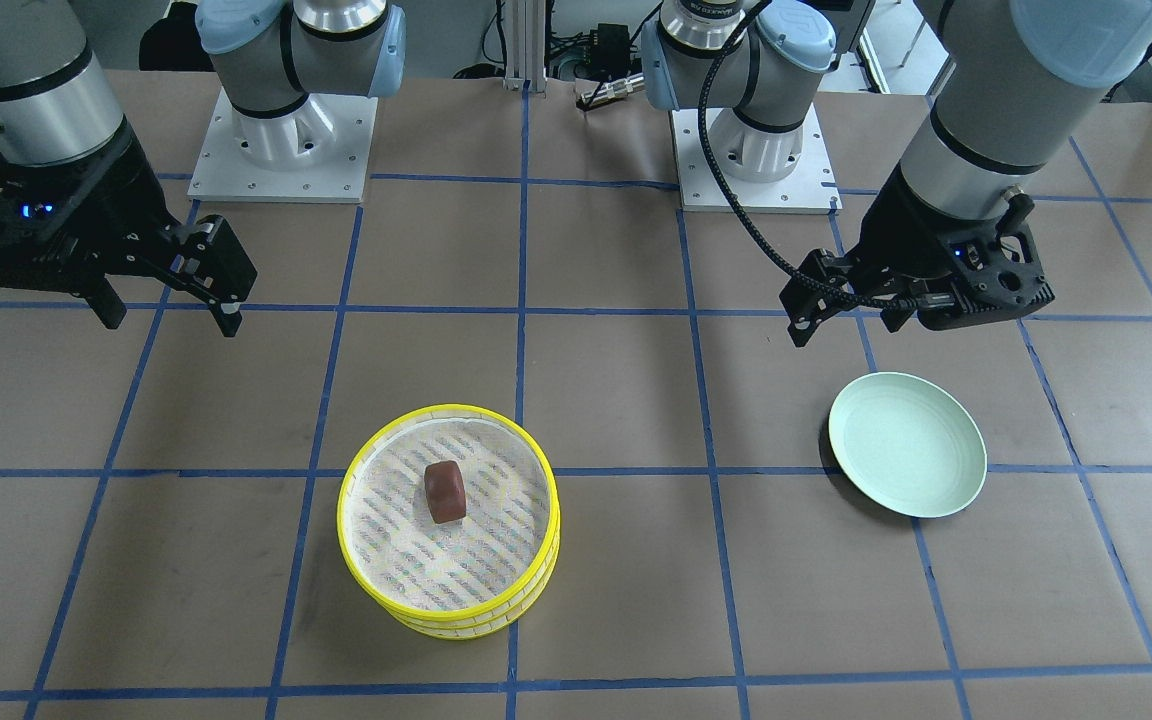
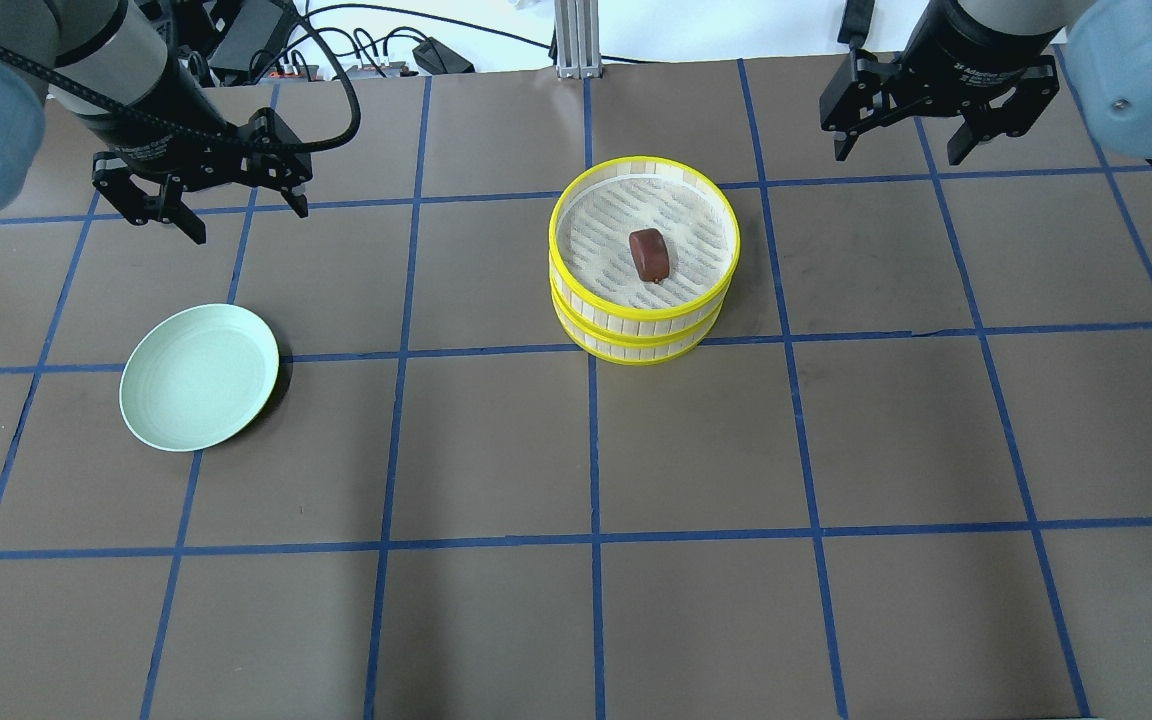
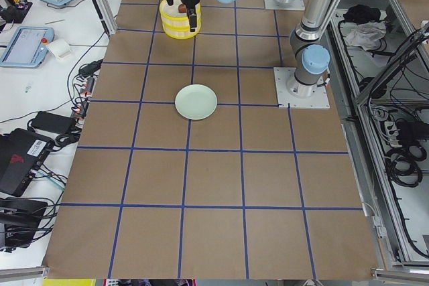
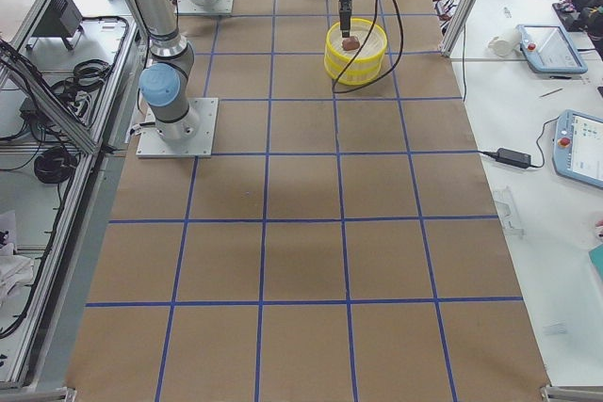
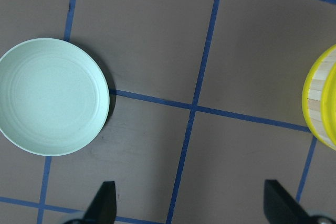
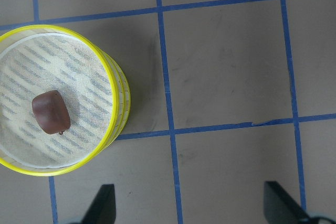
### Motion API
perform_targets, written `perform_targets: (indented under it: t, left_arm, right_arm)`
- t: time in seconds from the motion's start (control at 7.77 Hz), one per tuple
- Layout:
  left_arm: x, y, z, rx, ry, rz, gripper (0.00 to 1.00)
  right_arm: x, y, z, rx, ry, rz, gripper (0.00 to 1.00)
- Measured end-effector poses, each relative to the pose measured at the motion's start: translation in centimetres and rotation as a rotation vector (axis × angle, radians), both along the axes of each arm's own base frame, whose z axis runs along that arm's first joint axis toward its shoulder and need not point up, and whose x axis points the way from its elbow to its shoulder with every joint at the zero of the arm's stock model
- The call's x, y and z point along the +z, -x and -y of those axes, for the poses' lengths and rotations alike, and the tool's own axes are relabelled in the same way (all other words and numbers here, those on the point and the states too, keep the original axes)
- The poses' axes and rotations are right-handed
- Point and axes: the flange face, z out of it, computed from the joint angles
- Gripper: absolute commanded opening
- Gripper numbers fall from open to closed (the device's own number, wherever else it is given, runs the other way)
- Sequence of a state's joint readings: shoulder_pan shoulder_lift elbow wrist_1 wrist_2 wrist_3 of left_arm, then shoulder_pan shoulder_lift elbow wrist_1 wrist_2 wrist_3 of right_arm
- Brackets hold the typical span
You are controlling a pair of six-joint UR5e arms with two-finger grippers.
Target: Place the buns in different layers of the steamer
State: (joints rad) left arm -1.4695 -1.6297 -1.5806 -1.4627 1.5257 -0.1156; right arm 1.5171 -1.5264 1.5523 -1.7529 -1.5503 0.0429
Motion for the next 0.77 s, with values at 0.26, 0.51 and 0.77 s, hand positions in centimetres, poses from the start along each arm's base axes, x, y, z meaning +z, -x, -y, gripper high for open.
perform_targets:
  t: [0.26, 0.51, 0.77]
  left_arm:
    - [-1.0, 0.0, -1.3, -0.008, -0.031, 0.035, 1.00]
    - [-1.3, -0.3, -2.0, -0.009, -0.044, 0.080, 1.00]
    - [-1.6, -0.4, -2.2, -0.008, -0.054, 0.090, 1.00]
  right_arm:
    - [0.1, 0.0, 0.0, 0.000, 0.005, 0.001, 1.00]
    - [0.3, 0.1, -0.1, 0.000, 0.007, 0.000, 1.00]
    - [0.1, 0.0, 0.0, 0.000, 0.003, 0.004, 1.00]
